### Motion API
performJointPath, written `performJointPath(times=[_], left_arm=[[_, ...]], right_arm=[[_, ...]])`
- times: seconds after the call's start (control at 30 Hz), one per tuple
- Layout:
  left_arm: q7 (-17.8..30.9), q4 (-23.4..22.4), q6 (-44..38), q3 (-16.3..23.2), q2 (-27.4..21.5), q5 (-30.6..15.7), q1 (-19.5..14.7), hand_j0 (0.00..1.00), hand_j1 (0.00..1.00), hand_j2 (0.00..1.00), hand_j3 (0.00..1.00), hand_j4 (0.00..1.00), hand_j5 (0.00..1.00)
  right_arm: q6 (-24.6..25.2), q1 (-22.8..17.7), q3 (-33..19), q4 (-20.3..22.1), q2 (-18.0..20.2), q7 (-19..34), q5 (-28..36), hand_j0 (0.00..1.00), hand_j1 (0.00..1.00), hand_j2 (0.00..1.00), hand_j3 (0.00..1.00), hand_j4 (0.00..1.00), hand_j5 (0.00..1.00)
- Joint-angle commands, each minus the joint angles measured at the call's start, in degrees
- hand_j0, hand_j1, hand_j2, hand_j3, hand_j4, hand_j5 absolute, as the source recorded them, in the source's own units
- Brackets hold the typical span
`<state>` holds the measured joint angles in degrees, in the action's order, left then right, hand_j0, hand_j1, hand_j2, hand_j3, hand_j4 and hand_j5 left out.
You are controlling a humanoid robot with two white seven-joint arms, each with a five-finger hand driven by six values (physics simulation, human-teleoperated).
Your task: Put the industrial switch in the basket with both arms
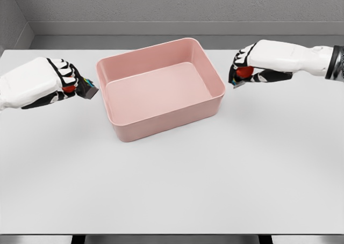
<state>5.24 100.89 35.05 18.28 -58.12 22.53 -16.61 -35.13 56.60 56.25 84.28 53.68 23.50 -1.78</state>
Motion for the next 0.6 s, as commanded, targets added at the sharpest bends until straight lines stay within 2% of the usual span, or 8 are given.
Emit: performJointPath(times=[0.0,0.23,0.3,0.57], left_arm=[[-0.06,0.01,-0.05,1.15,0.99,-0.30,0.00,0.42,0.42,0.42,0.42,0.42,0.42],[1.09,-0.08,-0.05,1.32,4.51,0.05,-2.46,0.42,0.42,0.42,0.42,0.42,0.42],[1.70,-0.08,-0.05,3.25,4.68,0.14,-4.22,0.42,0.42,0.42,0.42,0.42,0.42],[3.63,-0.70,-0.05,4.93,8.99,1.11,-6.68,0.42,0.42,0.42,0.42,0.42,0.42]], right_arm=[[0.13,0.09,-0.09,0.01,-1.03,0.32,0.38,0.51,0.51,0.51,0.51,0.51,0.51],[0.13,1.49,0.18,-0.25,-4.19,1.02,0.46,0.51,0.51,0.51,0.51,0.51,0.51],[0.13,1.58,0.18,-0.43,-5.77,2.34,0.46,0.51,0.51,0.51,0.51,0.51,0.51],[0.13,2.64,0.27,-0.69,-7.44,2.43,0.29,0.50,0.50,0.50,0.50,0.50,0.50]])
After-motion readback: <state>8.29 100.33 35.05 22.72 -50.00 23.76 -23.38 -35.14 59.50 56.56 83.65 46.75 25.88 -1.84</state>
